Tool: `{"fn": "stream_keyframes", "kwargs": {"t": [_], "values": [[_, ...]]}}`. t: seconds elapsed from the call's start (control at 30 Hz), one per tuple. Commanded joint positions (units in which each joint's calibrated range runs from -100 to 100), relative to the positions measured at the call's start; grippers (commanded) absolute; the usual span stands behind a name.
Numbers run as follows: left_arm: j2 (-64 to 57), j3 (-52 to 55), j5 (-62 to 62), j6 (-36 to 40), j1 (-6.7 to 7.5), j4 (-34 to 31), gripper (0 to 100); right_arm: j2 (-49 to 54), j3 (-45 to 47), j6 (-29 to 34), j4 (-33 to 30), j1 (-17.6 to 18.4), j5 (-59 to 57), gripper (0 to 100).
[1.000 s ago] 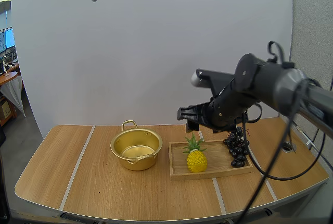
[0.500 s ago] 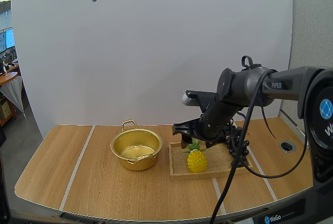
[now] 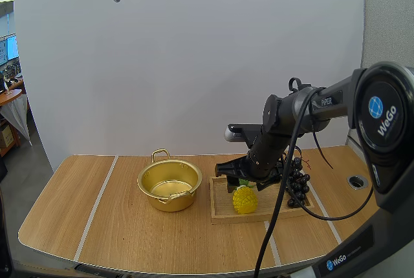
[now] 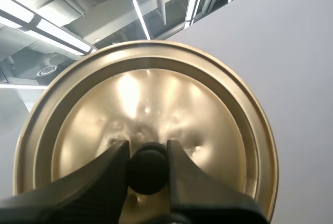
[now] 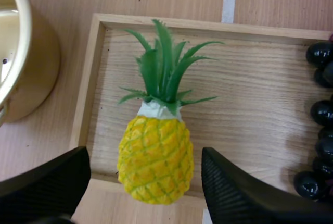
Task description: Open the pot, put the pineapple inside, and close it
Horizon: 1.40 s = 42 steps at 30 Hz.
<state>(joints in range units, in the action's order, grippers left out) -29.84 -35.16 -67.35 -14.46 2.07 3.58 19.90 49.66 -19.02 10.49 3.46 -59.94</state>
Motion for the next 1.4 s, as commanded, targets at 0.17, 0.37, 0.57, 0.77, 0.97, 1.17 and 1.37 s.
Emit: {"fn": "stream_keyframes", "kwargs": {"t": [0.17, 0.37, 0.57, 0.77, 0.97, 1.17, 1.37], "values": [[-0.26, -0.27, 1.87, 0.57, 0.17, -0.18, 0, -2.23, -0.91, 0.77, -1.19, 0.37, 1.85, 100], [-0.26, -0.27, 1.87, 0.57, 0.17, -0.18, 0, -4.23, -2.59, 0.77, -1.19, 0.63, 1.48, 100], [-0.26, -0.27, 1.87, 0.57, 0.17, -0.18, 0, -6.71, -3.28, 0.77, -0.96, 0.63, 1.26, 100], [-0.26, -0.27, 1.87, 0.57, 0.17, -0.18, 0, -8.81, -3.28, 0.77, -0.96, 0.63, 2.01, 100], [-0.26, -0.27, 1.87, 0.57, 0.17, -0.18, 0, -11.00, -3.28, 0.77, -0.96, 0.63, 2.80, 100], [-0.26, -0.27, 1.87, 0.57, 0.17, -0.18, 0, -13.74, -3.28, 0.77, -0.96, 0.63, 4.30, 100], [-0.26, -0.27, 1.87, 0.57, 0.17, -0.18, 0, -14.52, -3.28, 0.77, -1.32, 0.63, 5.44, 100]]}}
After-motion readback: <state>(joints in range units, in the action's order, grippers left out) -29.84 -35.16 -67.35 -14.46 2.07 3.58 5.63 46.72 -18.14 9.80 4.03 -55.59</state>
